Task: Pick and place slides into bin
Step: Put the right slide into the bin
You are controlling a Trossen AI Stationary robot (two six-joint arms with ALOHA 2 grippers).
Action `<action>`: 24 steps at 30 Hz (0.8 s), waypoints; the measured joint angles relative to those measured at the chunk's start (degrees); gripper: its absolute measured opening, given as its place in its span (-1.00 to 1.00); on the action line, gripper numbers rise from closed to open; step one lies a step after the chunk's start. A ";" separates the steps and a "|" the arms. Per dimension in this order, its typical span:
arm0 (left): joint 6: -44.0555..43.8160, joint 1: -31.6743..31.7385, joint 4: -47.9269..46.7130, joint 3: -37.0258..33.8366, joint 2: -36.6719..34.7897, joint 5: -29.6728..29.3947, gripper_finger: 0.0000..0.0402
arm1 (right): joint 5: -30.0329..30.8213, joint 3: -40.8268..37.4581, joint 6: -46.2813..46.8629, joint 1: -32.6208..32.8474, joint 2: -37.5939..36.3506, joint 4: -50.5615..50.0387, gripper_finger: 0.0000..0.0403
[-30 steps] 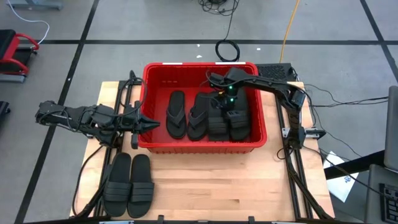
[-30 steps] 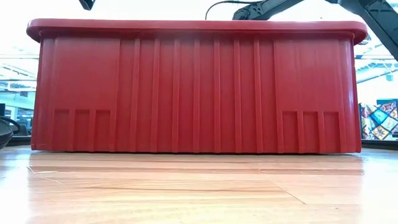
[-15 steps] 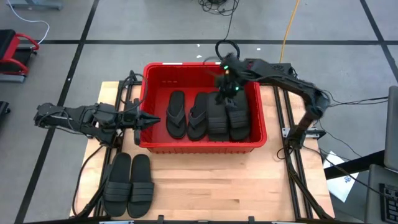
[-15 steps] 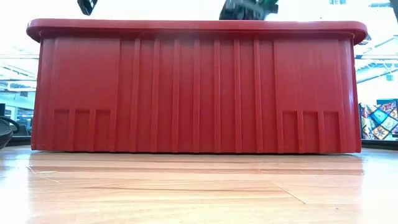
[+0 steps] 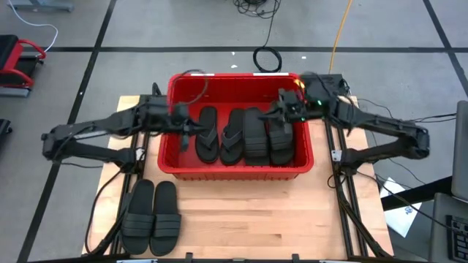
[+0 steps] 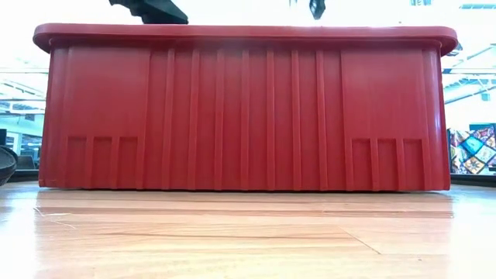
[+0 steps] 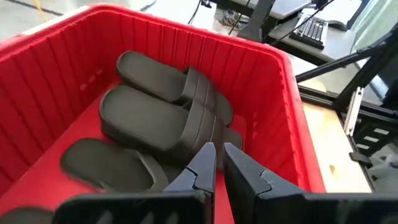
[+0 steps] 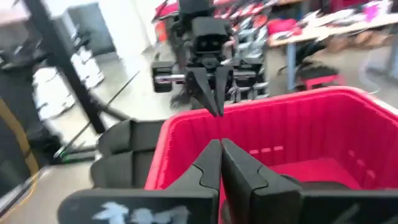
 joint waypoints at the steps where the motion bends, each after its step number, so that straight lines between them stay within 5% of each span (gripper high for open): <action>1: 0.89 0.69 0.04 2.02 2.29 0.89 -0.87 | 1.92 -3.49 1.23 0.38 -1.88 3.07 -0.99; 5: 7.61 0.96 -0.90 11.74 11.25 1.14 -0.87 | 7.49 -16.57 6.74 0.81 -9.22 15.70 -1.00; 10: 8.65 2.57 -4.41 25.85 23.74 -0.49 -0.87 | 7.32 -28.27 9.26 0.73 -17.38 23.19 -1.00; 16: 7.98 4.33 -6.12 35.28 37.08 2.99 -0.87 | 10.89 -33.95 3.38 -0.19 -24.75 23.31 -1.00; 24: 5.63 3.39 -6.47 38.26 46.65 11.98 -0.78 | 10.77 -34.81 1.98 -2.37 -27.91 19.14 -1.00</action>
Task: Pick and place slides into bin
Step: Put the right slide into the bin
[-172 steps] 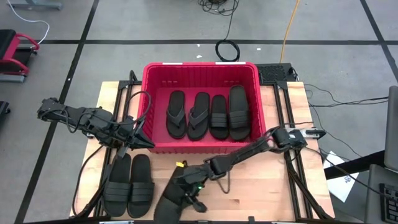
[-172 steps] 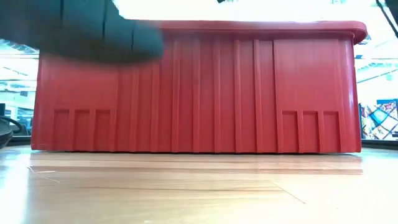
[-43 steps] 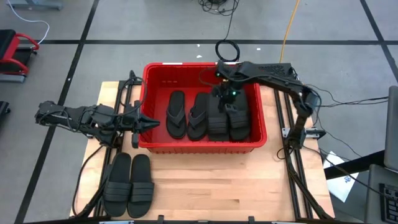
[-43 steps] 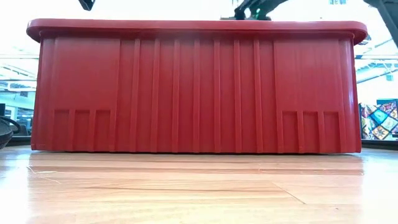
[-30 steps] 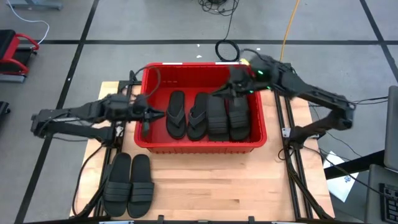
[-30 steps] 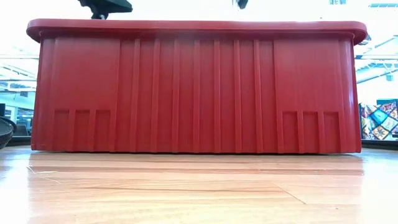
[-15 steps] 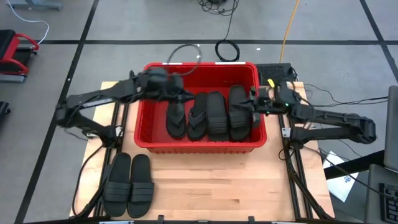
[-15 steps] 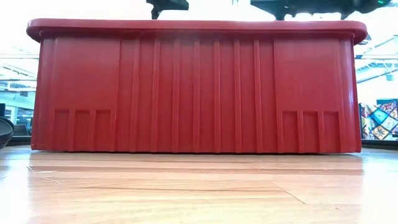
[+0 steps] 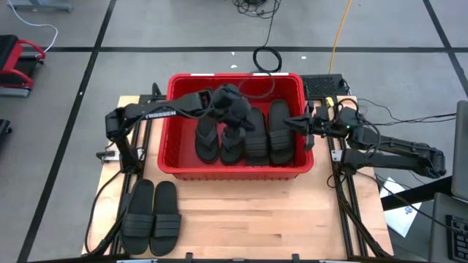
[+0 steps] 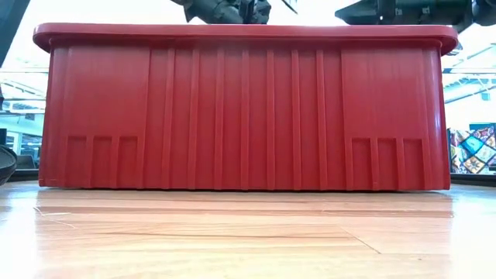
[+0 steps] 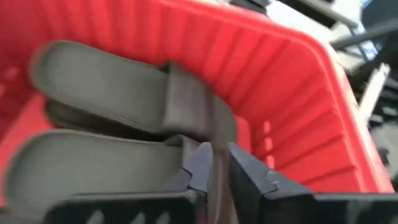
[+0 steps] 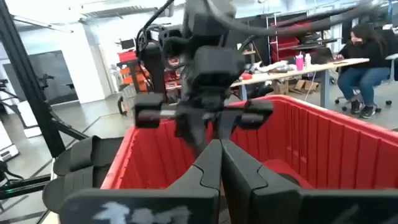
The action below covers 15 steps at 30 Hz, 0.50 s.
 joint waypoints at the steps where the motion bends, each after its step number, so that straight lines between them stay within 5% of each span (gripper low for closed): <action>1: 1.20 -0.36 -0.15 0.06 0.48 0.48 -0.72 | -0.02 0.00 0.15 -0.19 -0.04 -0.26 -1.00; 10: 8.71 -0.55 -4.57 0.04 4.48 -0.14 -0.02 | -0.15 0.00 1.71 -1.57 -0.04 -0.70 -1.00; 15: 8.04 0.68 -4.73 0.02 6.13 1.36 0.17 | -0.14 0.00 3.44 -1.54 -0.04 -0.77 -1.00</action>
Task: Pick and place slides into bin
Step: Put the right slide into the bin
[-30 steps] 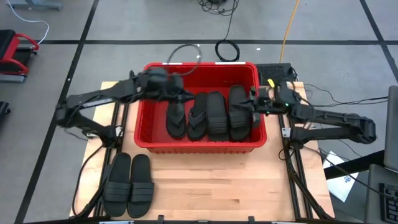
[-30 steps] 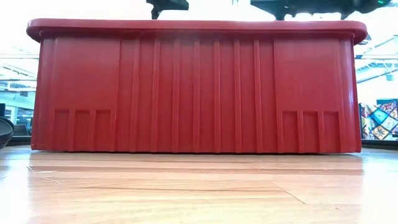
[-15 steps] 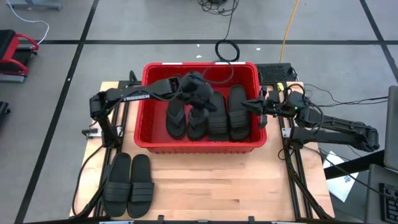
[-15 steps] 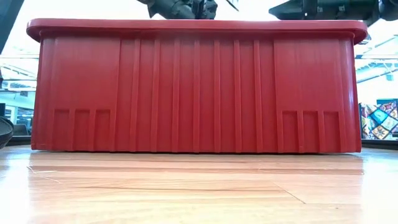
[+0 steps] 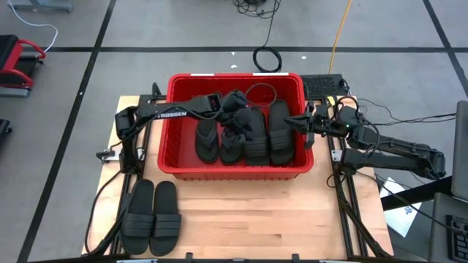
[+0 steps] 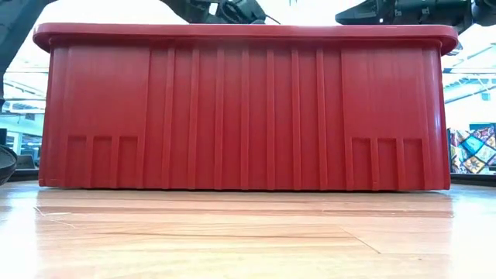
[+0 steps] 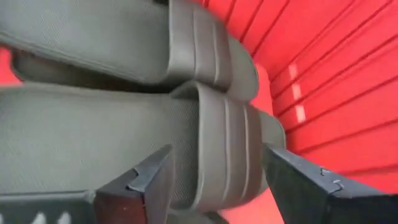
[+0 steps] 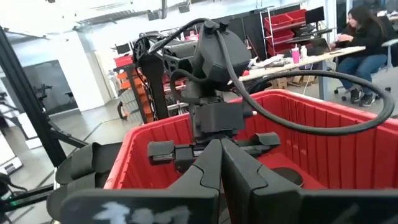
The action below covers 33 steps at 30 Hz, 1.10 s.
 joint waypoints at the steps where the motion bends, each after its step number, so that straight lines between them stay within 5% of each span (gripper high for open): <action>1: 0.02 0.17 0.38 0.00 0.53 1.07 0.18 | 0.01 0.00 0.57 0.00 0.00 -0.05 -1.00; 16: 3.34 1.35 2.01 -0.02 6.38 11.74 0.15 | 0.03 0.02 2.90 0.00 0.00 -0.02 -1.00; 19: 4.46 1.47 2.69 -0.02 6.39 11.09 -0.08 | 0.04 0.02 2.90 0.00 0.00 -0.02 -1.00; 25: 4.25 2.47 4.62 -0.02 6.81 10.08 -0.90 | 0.05 0.04 2.89 0.00 0.00 -0.02 -1.00; 33: 6.92 2.73 4.86 0.30 6.78 9.78 -0.97 | 0.07 0.07 2.80 0.00 0.00 -0.02 -1.00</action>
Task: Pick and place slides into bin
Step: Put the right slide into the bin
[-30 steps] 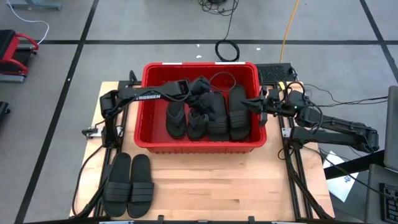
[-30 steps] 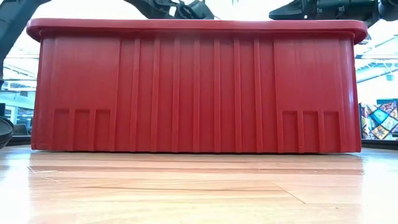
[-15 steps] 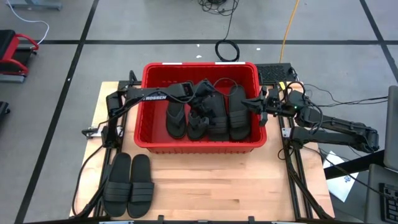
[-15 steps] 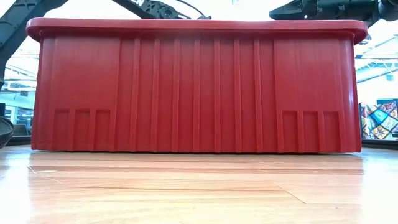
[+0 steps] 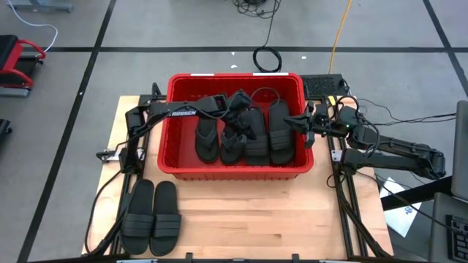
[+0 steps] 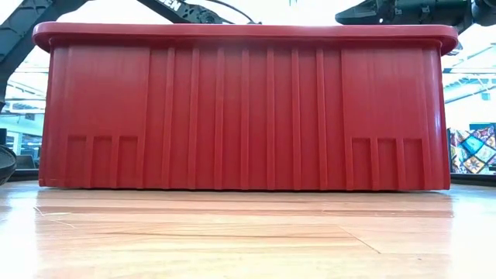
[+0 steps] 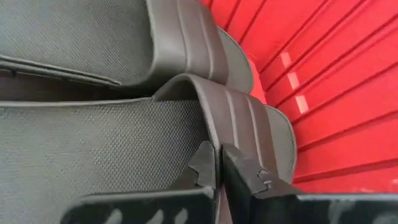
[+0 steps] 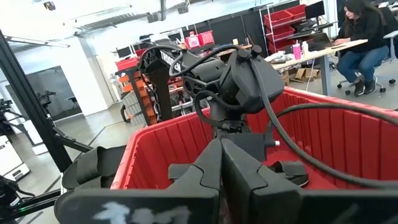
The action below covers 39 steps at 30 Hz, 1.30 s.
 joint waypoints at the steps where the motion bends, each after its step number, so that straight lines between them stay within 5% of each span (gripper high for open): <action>1: 0.14 0.09 -0.07 0.38 0.00 -0.35 -0.97 | 0.00 0.00 -0.02 0.00 0.00 0.00 -1.00; 16: 2.30 4.19 -2.54 4.90 0.89 -1.21 -0.99 | -0.04 0.02 0.04 0.02 0.00 -0.05 -1.00; 31: 1.47 1.66 -0.26 4.97 2.62 -0.30 -0.98 | -0.15 0.04 0.07 0.02 -0.07 -0.48 -1.00; 39: -1.47 1.86 0.81 4.94 2.75 -0.32 -0.67 | -0.17 0.04 -0.08 0.02 -0.07 -0.50 -1.00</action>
